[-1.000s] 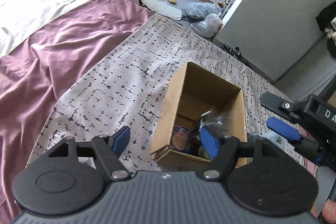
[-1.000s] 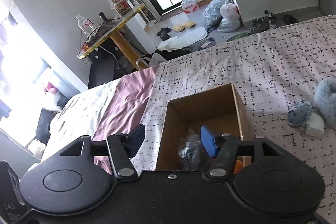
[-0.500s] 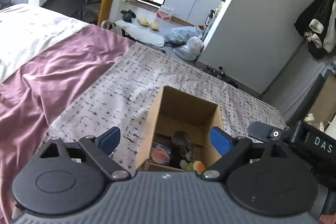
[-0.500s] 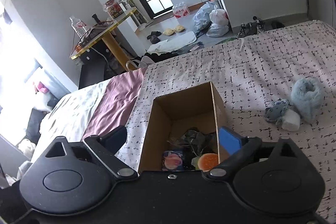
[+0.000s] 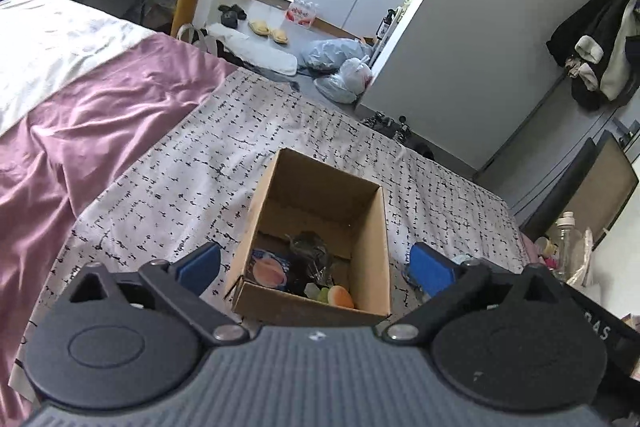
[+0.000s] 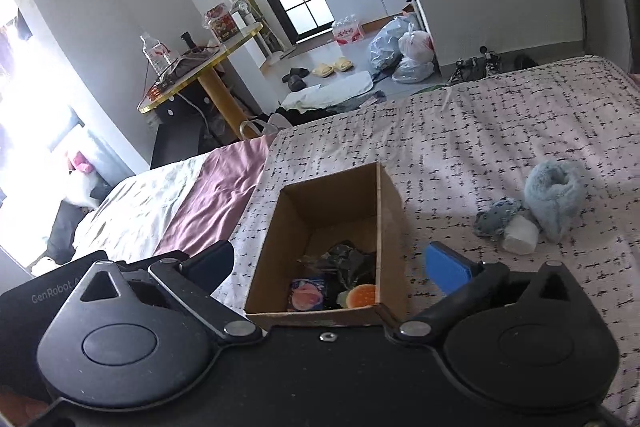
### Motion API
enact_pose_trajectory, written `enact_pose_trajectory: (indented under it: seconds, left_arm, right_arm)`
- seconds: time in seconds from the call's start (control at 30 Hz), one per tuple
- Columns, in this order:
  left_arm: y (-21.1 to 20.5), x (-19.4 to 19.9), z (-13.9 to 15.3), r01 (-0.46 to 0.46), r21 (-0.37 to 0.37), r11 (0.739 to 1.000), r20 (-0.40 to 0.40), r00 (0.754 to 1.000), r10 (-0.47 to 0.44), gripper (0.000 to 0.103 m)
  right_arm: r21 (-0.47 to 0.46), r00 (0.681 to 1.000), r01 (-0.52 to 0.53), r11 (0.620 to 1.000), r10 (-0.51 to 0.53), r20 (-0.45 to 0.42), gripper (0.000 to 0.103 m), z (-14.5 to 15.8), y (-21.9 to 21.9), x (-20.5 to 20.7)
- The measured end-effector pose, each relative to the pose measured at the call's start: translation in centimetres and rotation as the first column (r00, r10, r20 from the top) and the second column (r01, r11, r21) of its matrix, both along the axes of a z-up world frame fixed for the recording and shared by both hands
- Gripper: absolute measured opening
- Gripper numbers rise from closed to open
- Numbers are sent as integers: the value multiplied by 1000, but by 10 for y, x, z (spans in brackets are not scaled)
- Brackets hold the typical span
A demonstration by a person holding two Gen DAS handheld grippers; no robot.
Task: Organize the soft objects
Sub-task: 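Withdraw both open tools from the box toward the slipper and sock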
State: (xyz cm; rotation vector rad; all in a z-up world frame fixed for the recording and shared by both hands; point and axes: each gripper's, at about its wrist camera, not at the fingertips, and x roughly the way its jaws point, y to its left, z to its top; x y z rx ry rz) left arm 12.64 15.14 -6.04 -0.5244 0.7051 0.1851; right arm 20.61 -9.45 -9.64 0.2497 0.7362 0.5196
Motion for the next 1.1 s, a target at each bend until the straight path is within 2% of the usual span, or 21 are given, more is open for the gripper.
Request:
enact_pose_trajectory:
  seconds: [0.43, 0.73, 1.1]
  left_arm:
    - [-21, -1, 7, -1, 11, 1000, -7, 1000, 1, 100]
    - [-46, 5, 14, 23, 81, 996, -13, 1000, -22, 100]
    - [-75, 21, 7, 24, 118, 993, -52, 999, -18, 100]
  right_arm:
    - [54, 999, 46, 998, -45, -13, 103, -4, -51, -4]
    - [10, 1000, 25, 1000, -25, 13, 103, 1, -70, -5]
    - [-1, 998, 63, 998, -63, 12, 103, -7, -109, 3]
